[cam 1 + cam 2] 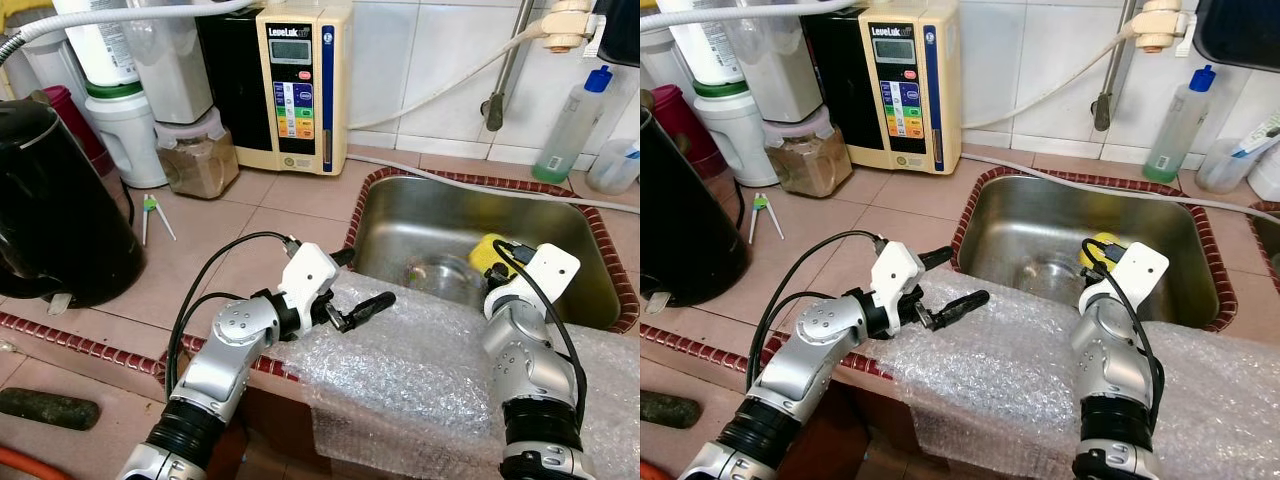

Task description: Kitchen organization

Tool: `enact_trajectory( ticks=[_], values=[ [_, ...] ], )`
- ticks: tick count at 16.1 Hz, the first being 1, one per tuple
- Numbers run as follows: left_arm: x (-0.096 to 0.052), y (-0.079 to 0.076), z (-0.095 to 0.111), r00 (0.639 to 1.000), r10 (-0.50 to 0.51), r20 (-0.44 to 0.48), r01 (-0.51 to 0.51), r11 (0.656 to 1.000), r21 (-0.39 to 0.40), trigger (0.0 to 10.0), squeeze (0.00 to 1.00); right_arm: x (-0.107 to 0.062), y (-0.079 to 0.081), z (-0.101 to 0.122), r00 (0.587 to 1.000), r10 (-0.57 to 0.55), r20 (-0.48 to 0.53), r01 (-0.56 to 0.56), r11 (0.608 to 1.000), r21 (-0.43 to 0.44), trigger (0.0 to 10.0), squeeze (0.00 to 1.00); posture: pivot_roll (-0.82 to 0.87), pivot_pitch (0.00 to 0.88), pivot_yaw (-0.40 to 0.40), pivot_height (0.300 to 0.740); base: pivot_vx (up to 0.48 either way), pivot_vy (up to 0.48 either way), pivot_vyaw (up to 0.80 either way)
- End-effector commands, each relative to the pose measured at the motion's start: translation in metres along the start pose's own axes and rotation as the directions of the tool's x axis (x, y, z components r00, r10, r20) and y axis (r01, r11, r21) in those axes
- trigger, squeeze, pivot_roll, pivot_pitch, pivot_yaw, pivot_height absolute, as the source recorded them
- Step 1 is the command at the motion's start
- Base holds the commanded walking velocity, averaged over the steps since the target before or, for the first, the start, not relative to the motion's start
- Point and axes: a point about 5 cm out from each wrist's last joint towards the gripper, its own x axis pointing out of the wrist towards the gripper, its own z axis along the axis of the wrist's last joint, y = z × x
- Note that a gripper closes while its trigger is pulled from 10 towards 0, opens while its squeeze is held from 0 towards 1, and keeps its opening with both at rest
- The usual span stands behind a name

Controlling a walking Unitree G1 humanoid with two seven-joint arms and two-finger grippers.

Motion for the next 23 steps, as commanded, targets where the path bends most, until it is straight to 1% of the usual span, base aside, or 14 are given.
enact_trajectory(
  ticks=[1,4,5,6,7,8,9,10,11,12,23],
  values=[
    [0.000,-0.002,0.002,1.000,-0.012,0.002,0.012,1.000,0.021,10.0,1.00,0.000,-0.007,-0.020,0.995,-0.024,-0.095,0.023,1.000,-0.002,10.0,1.00,0.05,0.000,0.054,0.740,0.000,0.000,0.00],
    [0.000,-0.002,0.002,1.000,-0.007,0.001,0.007,0.999,0.032,10.0,1.00,0.001,-0.007,-0.018,0.996,-0.019,-0.089,0.019,1.000,0.000,10.0,1.00,0.05,0.000,0.053,0.740,0.000,0.000,0.00],
    [0.000,0.000,0.002,1.000,0.016,0.001,-0.016,0.999,0.041,10.0,1.00,0.000,-0.005,-0.015,0.998,0.002,-0.067,-0.003,1.000,-0.013,10.0,1.00,0.05,0.000,0.053,0.740,0.000,0.000,0.00],
    [0.000,0.007,0.003,0.996,0.085,0.011,-0.086,0.995,0.058,10.0,1.00,-0.004,0.002,-0.008,0.999,0.051,-0.004,-0.051,0.995,-0.082,10.0,1.00,0.05,0.000,0.052,0.740,0.000,0.000,0.00],
    [-0.001,0.011,0.004,0.993,0.118,0.024,-0.119,0.992,0.046,10.0,1.00,-0.009,0.007,-0.002,0.993,0.103,0.055,-0.093,0.983,-0.157,10.0,1.00,0.05,0.000,0.050,0.740,0.000,0.000,0.00],
    [-0.003,0.015,0.009,0.984,0.168,0.060,-0.172,0.983,0.057,10.0,1.00,-0.015,0.012,0.005,0.973,0.186,0.134,-0.144,0.950,-0.278,10.0,1.00,0.05,0.000,0.049,0.740,0.000,0.000,0.00],
    [-0.004,0.018,0.013,0.973,0.213,0.083,-0.219,0.974,0.060,10.0,1.00,-0.018,0.010,0.005,0.967,0.205,0.153,-0.150,0.939,-0.309,10.0,1.00,0.05,0.000,0.048,0.740,0.000,0.000,0.00],
    [-0.005,0.022,0.021,0.950,0.287,0.126,-0.300,0.948,0.106,10.0,1.00,-0.024,0.008,0.008,0.949,0.249,0.193,-0.168,0.918,-0.359,10.0,1.00,0.05,0.000,0.044,0.740,0.000,0.000,0.00],
    [-0.006,0.022,0.026,0.940,0.307,0.152,-0.326,0.937,0.123,10.0,1.00,-0.027,0.006,0.011,0.940,0.263,0.218,-0.165,0.908,-0.384,10.0,1.00,0.05,0.000,0.044,0.740,0.000,0.000,0.00],
    [-0.007,0.024,0.031,0.908,0.377,0.181,-0.402,0.907,0.127,10.0,1.00,-0.031,0.004,0.014,0.928,0.276,0.251,-0.152,0.894,-0.422,10.0,1.00,0.05,0.000,0.038,0.740,0.000,0.000,0.00],
    [-0.007,0.024,0.031,0.908,0.377,0.181,-0.402,0.907,0.127,10.0,1.00,-0.031,0.004,0.014,0.928,0.276,0.251,-0.152,0.894,-0.422,10.0,1.00,0.05,0.000,0.038,0.740,0.000,0.000,0.00]
  ],
)
